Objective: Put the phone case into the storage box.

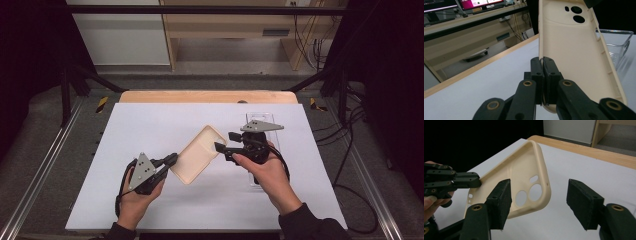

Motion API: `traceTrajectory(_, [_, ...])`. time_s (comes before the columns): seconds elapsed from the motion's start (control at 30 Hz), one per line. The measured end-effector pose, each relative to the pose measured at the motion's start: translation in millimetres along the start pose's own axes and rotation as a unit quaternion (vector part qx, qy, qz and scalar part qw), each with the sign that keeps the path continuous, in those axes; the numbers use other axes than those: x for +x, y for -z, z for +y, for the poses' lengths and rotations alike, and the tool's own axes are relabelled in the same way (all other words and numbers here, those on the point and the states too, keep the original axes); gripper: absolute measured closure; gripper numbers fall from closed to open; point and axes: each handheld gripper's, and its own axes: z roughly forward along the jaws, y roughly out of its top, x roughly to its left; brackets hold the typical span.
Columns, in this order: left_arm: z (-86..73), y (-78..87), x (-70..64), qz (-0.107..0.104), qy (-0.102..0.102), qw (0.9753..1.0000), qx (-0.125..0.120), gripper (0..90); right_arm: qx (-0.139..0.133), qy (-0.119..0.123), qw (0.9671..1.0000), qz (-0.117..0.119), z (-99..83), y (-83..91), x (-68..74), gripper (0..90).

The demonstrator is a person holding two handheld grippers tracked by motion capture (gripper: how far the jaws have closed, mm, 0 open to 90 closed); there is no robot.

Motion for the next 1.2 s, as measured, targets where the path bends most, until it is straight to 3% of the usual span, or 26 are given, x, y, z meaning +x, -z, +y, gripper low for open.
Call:
traceTrajectory(0.23, [1.2, 1.2, -0.9, 0.002, -0.006, 1.0000, -0.005, 88.1, 0.008, -0.007, 0.9999, 0.004, -3.0, -4.6, -3.0, 51.1])
traceTrajectory(0.4, [0.8, 0.9, -1.3, 0.005, -0.007, 0.9999, -0.005, 88.1, 0.001, -0.028, 0.9995, 0.012, -3.0, -3.0, -7.6, 62.8])
traceTrajectory(0.93, [-1.5, -2.1, -4.3, 0.009, -0.013, 0.9999, 0.002, 88.1, 0.011, -0.043, 0.9989, 0.015, -8.2, -5.6, -11.0, 73.7])
traceTrajectory(1.2, [-5.7, -9.8, -9.1, 0.002, -0.012, 0.9997, 0.022, 88.0, 0.008, -0.036, 0.9993, -0.008, -8.0, -6.5, -13.0, 78.5])
